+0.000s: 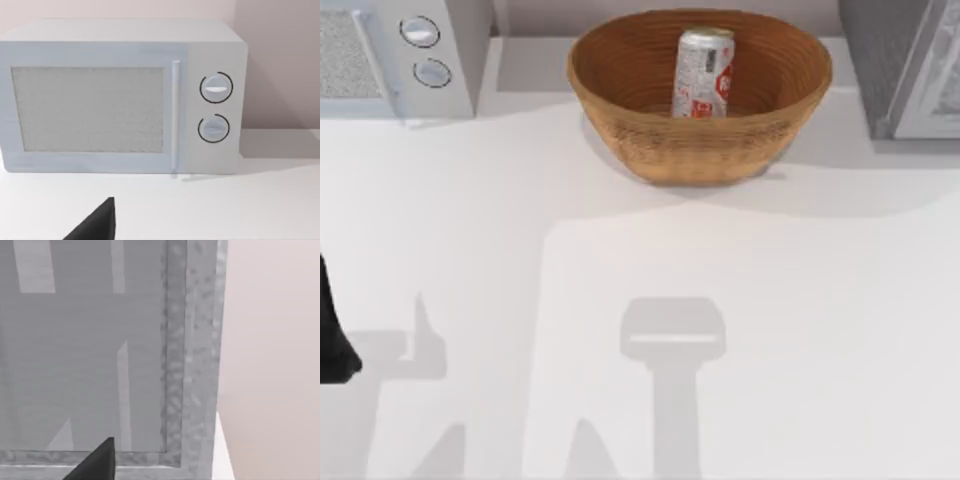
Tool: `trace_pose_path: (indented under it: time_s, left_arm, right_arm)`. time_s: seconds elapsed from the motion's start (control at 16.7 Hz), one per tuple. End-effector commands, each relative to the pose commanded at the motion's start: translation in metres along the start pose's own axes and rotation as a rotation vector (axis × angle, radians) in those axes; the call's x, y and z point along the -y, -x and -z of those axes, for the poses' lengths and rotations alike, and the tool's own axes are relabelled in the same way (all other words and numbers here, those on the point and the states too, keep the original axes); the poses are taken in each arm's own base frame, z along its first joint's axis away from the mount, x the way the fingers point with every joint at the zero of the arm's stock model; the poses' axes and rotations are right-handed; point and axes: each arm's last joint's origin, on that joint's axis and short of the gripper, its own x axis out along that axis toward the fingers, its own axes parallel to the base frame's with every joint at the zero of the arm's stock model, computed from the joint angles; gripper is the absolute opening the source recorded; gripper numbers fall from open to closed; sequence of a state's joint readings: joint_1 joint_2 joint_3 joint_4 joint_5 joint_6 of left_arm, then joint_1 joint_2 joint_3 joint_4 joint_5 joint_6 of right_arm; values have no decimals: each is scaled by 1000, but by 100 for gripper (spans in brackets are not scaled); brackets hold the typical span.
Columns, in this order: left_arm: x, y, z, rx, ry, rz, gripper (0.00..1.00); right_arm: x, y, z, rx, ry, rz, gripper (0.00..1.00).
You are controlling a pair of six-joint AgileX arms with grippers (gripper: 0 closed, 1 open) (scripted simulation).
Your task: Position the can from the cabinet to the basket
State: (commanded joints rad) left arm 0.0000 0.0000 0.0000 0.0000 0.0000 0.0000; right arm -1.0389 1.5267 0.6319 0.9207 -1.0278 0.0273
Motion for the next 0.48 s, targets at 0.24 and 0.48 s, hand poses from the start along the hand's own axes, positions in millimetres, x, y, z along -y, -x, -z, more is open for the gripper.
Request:
trace_pose_path:
  time_s: [0.24,0.48]
  left_arm:
    - [0,0,0,0,0,0,100]
    - [0,0,0,0,0,0,100]
  right_arm:
    - [27,-12,-69,-9,-14,3,100]
    - [29,-13,-157,-15,-26,5,100]
